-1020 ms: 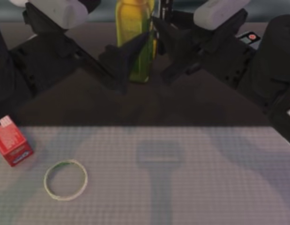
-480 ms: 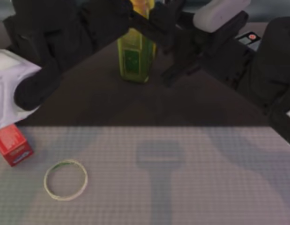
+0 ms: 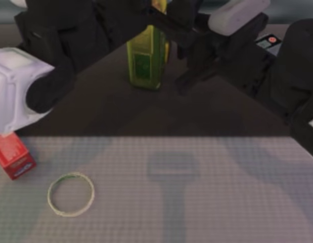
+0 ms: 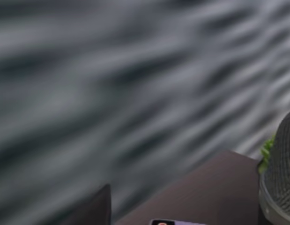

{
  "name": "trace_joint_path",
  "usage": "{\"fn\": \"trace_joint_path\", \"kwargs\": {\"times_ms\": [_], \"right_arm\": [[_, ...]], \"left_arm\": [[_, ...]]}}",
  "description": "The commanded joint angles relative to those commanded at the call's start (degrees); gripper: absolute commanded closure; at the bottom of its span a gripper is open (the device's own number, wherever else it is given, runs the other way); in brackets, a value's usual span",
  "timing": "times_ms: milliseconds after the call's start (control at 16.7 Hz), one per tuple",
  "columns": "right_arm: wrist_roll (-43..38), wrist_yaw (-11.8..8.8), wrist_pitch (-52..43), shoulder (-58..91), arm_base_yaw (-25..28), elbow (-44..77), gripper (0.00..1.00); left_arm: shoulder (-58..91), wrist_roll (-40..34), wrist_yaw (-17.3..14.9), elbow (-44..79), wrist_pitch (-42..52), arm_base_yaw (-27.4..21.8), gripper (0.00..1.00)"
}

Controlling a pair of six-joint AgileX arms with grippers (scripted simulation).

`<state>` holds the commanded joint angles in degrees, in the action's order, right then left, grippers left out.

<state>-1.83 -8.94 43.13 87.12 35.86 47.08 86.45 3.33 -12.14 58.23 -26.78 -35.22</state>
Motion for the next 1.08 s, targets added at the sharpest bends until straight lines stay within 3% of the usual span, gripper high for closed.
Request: {"fn": "trace_joint_path", "kwargs": {"times_ms": [660, 1080], "right_arm": [[0.0, 0.0, 0.0, 0.0, 0.0, 0.0, 1.0], [0.0, 0.0, 0.0, 0.0, 0.0, 0.0, 1.0]], "left_arm": [[0.0, 0.0, 0.0, 0.0, 0.0, 0.0, 0.98], [0.0, 0.0, 0.0, 0.0, 0.0, 0.0, 1.0]]}}
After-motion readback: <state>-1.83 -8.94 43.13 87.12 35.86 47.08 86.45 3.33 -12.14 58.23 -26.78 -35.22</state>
